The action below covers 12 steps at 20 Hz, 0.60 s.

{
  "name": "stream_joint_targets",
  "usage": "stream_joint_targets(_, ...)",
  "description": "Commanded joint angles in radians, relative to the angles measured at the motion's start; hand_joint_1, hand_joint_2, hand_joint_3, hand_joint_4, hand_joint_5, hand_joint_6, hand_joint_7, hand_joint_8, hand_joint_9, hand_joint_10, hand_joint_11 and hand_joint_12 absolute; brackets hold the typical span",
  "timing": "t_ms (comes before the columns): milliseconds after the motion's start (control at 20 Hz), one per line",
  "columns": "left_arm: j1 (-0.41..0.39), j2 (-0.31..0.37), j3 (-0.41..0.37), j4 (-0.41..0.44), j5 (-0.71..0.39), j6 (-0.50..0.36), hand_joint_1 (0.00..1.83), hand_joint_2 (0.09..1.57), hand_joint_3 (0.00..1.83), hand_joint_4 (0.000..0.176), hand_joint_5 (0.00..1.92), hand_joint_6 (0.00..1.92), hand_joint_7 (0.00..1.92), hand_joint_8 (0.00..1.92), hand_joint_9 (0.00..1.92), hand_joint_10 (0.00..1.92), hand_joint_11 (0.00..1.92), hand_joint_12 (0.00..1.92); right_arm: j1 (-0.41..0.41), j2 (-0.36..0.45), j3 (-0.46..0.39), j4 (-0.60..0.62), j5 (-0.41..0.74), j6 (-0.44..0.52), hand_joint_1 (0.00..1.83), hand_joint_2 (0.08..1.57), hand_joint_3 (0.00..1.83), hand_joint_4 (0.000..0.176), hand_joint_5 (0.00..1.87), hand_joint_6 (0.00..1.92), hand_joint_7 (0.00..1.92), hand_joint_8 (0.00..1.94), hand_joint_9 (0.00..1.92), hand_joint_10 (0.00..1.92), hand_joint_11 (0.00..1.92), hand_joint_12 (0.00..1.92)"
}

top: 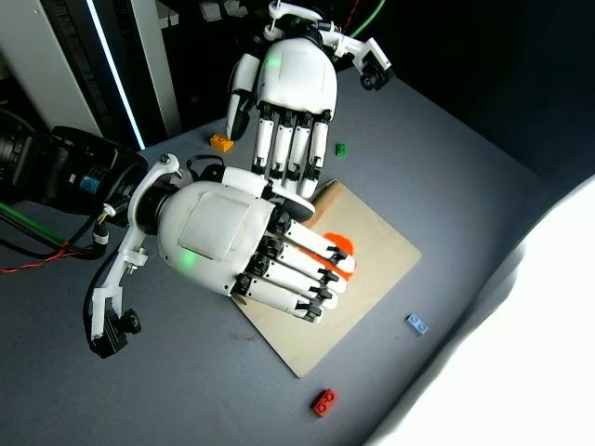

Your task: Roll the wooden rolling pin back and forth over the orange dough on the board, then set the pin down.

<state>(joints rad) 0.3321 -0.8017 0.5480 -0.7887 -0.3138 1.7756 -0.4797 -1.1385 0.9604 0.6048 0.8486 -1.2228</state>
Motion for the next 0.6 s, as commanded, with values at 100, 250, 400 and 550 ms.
stream_joint_targets(100,-0.035,0.008,-0.005,0.022,-0.069,-0.003,0.0,1.57,0.01,0.0,0.67,1.41,0.69,1.63,0.59,1.8,0.44,1.92,0.012,0.003,0.014,-0.042,0.037,-0.003,0.37,1.5,0.0,0.0,0.71,1.68,0.82,1.81,0.71,1.92,0.65,1.92)
stream_joint_targets(250,-0.057,0.017,-0.004,0.022,-0.059,-0.003,0.12,1.57,0.01,0.0,0.84,1.63,0.93,1.66,0.84,1.89,0.7,1.92,0.012,-0.002,0.014,-0.057,0.055,-0.032,0.52,1.5,0.0,0.0,0.79,1.81,1.02,1.91,1.02,1.92,0.98,1.92)
stream_joint_targets(400,-0.068,0.025,-0.007,0.022,-0.054,-0.003,0.34,1.55,0.0,0.0,0.87,1.88,0.99,1.87,1.01,1.92,0.91,1.92,0.012,0.005,0.014,-0.136,0.048,0.016,0.8,1.46,0.0,0.0,0.5,1.84,1.11,1.94,1.14,1.92,1.11,1.92)
stream_joint_targets(550,-0.07,0.03,-0.01,0.022,-0.054,-0.002,0.33,1.55,0.0,0.0,0.89,1.92,1.05,1.9,1.09,1.92,0.97,1.92,0.014,0.014,0.014,-0.167,0.033,0.074,0.8,1.55,0.0,0.0,0.46,1.89,1.15,1.94,1.21,1.92,1.2,1.92)
